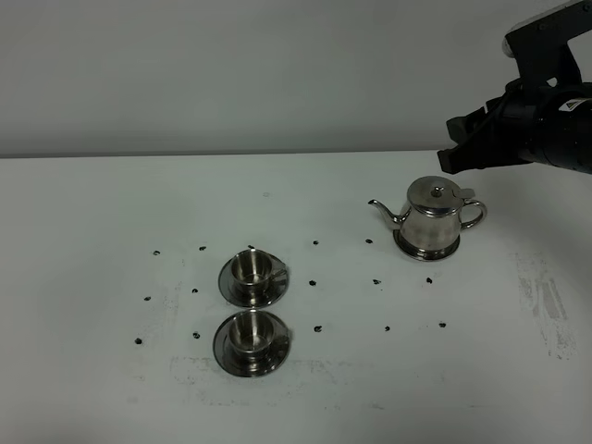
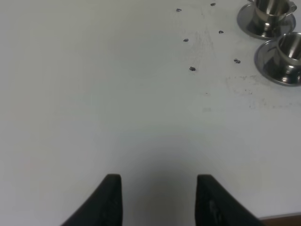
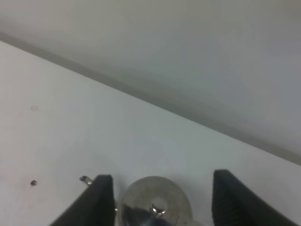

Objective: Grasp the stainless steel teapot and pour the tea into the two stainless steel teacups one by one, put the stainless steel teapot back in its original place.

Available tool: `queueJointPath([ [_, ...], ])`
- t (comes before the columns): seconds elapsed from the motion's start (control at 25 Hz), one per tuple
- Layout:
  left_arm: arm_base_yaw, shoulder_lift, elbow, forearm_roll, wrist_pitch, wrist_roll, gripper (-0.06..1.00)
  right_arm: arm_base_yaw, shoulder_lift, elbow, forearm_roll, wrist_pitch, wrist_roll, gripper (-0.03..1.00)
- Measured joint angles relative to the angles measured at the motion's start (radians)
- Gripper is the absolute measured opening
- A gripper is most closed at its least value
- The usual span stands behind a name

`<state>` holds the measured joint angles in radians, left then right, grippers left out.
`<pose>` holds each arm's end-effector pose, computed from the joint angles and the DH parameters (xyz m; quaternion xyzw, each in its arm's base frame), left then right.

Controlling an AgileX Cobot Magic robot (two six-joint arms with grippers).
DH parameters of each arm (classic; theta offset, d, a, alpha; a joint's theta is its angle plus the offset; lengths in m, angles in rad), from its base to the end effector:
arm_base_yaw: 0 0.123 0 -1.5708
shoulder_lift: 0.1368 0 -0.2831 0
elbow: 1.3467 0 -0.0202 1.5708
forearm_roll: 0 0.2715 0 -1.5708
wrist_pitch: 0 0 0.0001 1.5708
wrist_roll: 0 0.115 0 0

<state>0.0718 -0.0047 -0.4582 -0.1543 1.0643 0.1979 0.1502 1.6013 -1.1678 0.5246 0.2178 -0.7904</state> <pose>0.0407 -0.0126 0.2638 0.0559 0.8593 -0.0088 0.5084 0.4012 0.0734 0.2706 -0.2098 0.8424 0.0159 0.4961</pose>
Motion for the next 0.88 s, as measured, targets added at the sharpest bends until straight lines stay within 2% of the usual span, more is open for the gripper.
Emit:
queueJointPath([
  [0.16,0.000,0.000,0.000,0.000,0.000,0.000,0.38,0.000,0.022,-0.005,0.015,-0.001,0.002,0.45],
  [0.36,0.000,0.000,0.000,0.000,0.001,0.000,0.38,0.000,0.110,-0.105,0.015,0.119,0.017,0.45],
  [0.64,0.000,0.000,0.000,0.000,0.001,0.000,0.38,-0.035,0.258,-0.332,-0.051,0.190,0.177,0.45],
  [0.88,0.000,0.000,0.000,0.000,0.001,0.000,0.38,-0.137,0.380,-0.429,-0.101,0.234,0.277,0.45],
])
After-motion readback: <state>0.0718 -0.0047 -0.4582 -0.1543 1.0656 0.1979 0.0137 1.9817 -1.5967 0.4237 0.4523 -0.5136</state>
